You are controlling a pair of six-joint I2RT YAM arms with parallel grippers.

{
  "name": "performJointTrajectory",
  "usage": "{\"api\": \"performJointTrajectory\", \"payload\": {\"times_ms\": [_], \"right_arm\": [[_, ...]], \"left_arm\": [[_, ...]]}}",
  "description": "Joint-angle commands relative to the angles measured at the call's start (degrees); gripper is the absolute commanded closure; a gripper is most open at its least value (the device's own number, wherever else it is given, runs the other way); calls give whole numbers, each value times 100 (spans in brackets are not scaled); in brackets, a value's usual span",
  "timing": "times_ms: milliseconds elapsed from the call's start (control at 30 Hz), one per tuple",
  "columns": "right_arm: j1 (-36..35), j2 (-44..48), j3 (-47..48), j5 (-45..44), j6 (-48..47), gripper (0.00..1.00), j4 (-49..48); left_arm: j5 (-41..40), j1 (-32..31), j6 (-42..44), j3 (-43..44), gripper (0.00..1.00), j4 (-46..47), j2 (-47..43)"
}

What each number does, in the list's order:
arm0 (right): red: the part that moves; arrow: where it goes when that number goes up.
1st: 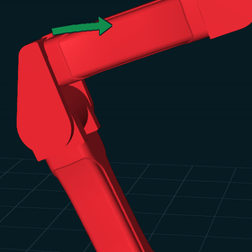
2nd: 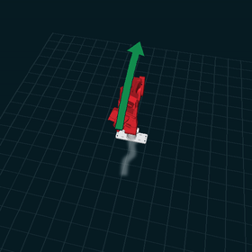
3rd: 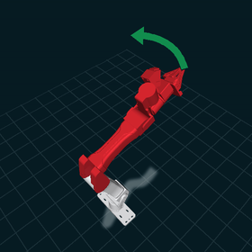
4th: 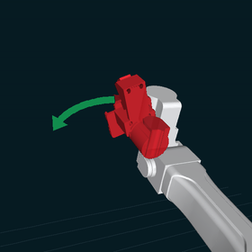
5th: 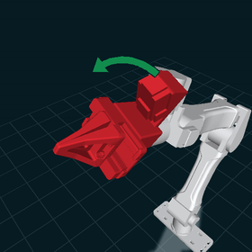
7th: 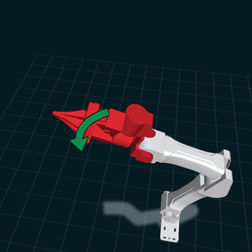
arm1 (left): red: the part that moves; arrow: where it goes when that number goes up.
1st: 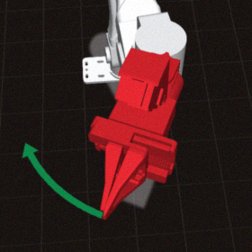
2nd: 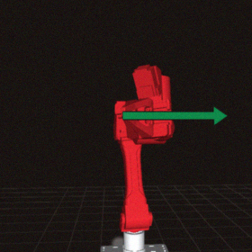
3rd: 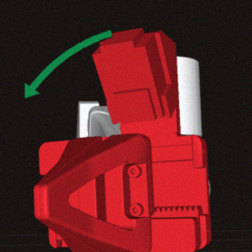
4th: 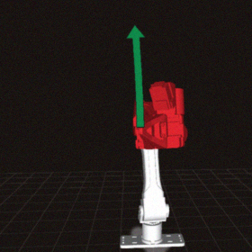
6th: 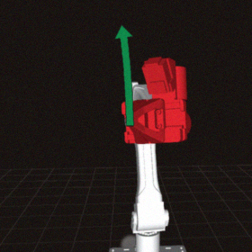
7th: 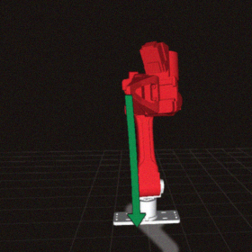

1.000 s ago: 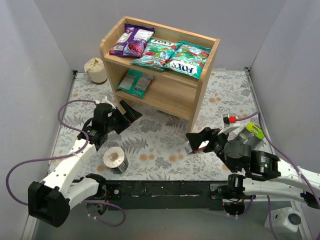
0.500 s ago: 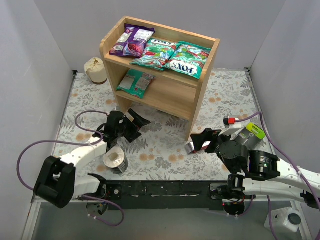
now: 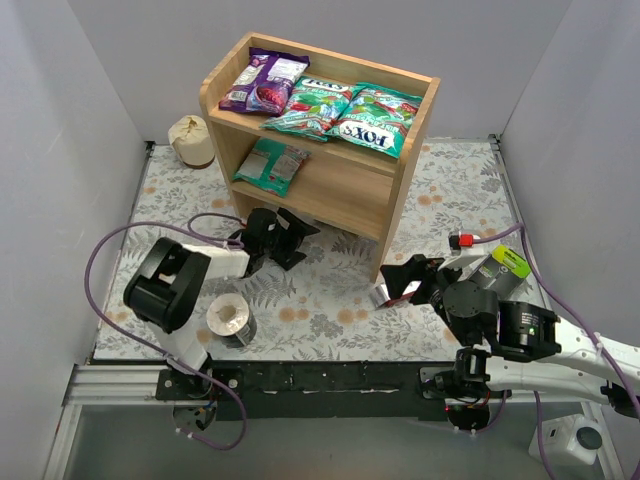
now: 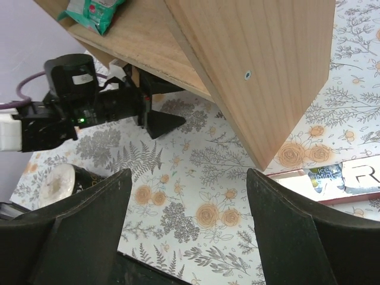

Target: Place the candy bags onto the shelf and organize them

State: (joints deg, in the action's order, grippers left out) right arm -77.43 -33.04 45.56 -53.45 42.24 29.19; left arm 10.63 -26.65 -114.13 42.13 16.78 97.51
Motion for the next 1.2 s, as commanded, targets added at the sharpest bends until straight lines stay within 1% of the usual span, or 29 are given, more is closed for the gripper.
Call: {"api": "performJointTrajectory", "payload": {"times_ms": [0, 67, 133, 167, 200, 267, 333, 367, 500, 667, 900, 933, 1033, 1067, 1100, 1167], "right_arm": [[-27, 175, -38, -139, 21, 16, -387], [-27, 219, -30, -183, 4, 16, -370], [-27, 262, -38, -209, 21, 17, -370], [-27, 280, -56, -227, 21, 18, -396], [-27, 289, -73, -245, 13, 18, -431], [-27, 272, -56, -219, -40, 18, -458], [-27, 245, -56, -201, -14, 18, -406], [-27, 236, -65, -183, -14, 19, -405], [-18, 210, -82, -122, 12, 20, -405], [-27, 262, -65, -122, 65, 20, -300], [-27, 464, -39, -157, 83, 21, -168], [-35, 482, -39, -157, 100, 22, -151], [-27, 570, -56, -192, 153, 23, -80], [-27, 596, -56, -183, 170, 23, -54], [-27, 631, -73, -201, 179, 23, -45], [-35, 667, -82, -201, 197, 23, -54]], "left_arm": [[-316, -85, -979, 409, 15, 440, 478], [-447, -173, -1294, 489, 22, 502, 794], [-474, -269, -1576, 533, 31, 800, 1153], [-492, -314, -1917, 516, 35, 914, 1269], [-509, -358, -2033, 524, 37, 1194, 1374], [-667, -498, -2227, 577, 40, 1232, 1611], [-878, -621, -2421, 638, 40, 1118, 1674], [-1157, -665, -2491, 647, 40, 1048, 1718], [-1528, -823, -2982, 761, 41, 1029, 1876], [-1801, -929, -3528, 998, 44, 1187, 2184], [-2074, -1061, -4214, 1034, 46, 1478, 2544], [-2100, -1079, -4293, 1025, 53, 1495, 2597], [-2320, -1158, -4495, 973, 61, 1662, 2650], [-2398, -1175, -4600, 955, 68, 1715, 2659], [-2443, -1201, -4627, 946, 71, 1741, 2667], [-2461, -1202, -4697, 972, 71, 1759, 2720]]}}
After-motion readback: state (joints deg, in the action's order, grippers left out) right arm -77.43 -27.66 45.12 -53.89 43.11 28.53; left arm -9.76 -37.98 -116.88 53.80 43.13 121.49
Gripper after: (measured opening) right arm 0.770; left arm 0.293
